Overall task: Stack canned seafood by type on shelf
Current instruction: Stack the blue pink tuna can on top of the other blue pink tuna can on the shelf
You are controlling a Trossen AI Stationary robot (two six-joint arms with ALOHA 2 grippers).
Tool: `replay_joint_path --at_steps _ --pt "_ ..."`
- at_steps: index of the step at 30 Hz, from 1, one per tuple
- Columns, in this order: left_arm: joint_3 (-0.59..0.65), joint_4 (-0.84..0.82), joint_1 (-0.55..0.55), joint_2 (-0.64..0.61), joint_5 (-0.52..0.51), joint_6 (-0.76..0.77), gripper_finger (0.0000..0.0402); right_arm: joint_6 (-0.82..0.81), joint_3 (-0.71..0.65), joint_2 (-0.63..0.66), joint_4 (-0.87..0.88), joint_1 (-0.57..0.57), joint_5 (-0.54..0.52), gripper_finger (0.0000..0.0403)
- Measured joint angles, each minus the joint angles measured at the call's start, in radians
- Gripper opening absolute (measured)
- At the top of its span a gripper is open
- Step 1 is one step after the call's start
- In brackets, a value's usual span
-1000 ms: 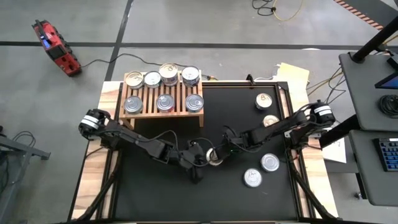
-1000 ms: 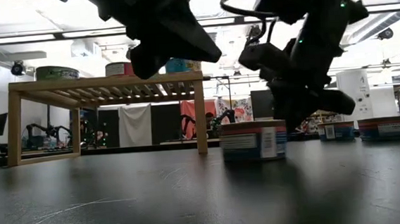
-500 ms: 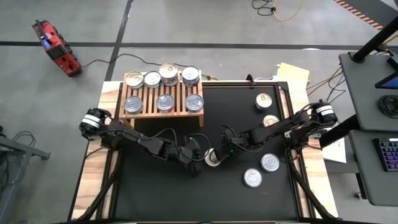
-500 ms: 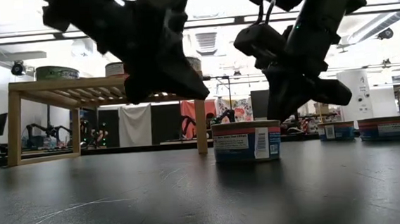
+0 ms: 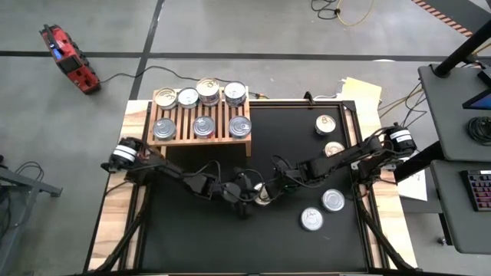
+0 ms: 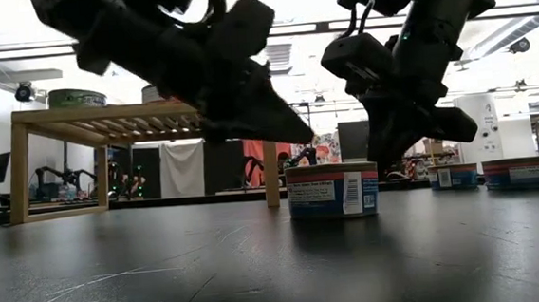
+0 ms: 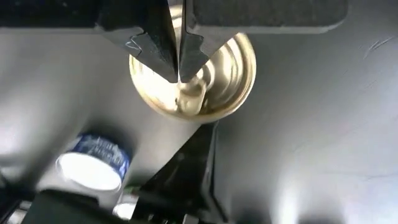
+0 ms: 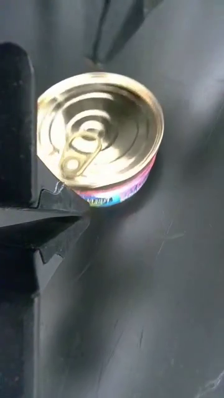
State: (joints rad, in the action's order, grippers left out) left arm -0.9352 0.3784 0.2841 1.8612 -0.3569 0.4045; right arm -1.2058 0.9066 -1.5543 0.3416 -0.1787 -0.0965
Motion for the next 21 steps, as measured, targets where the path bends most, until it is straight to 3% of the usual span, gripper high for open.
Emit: replay_joint_path --at_steps 6,21 --pt "-0.002 0.097 0.0 0.071 0.0 0.066 0.0 0.012 -0.001 0.0 0.027 0.0 0.0 0.0012" --pt "0.001 0.037 0.006 0.072 0.0 0.17 0.0 -0.12 -0.002 0.024 0.02 0.002 0.117 0.0013"
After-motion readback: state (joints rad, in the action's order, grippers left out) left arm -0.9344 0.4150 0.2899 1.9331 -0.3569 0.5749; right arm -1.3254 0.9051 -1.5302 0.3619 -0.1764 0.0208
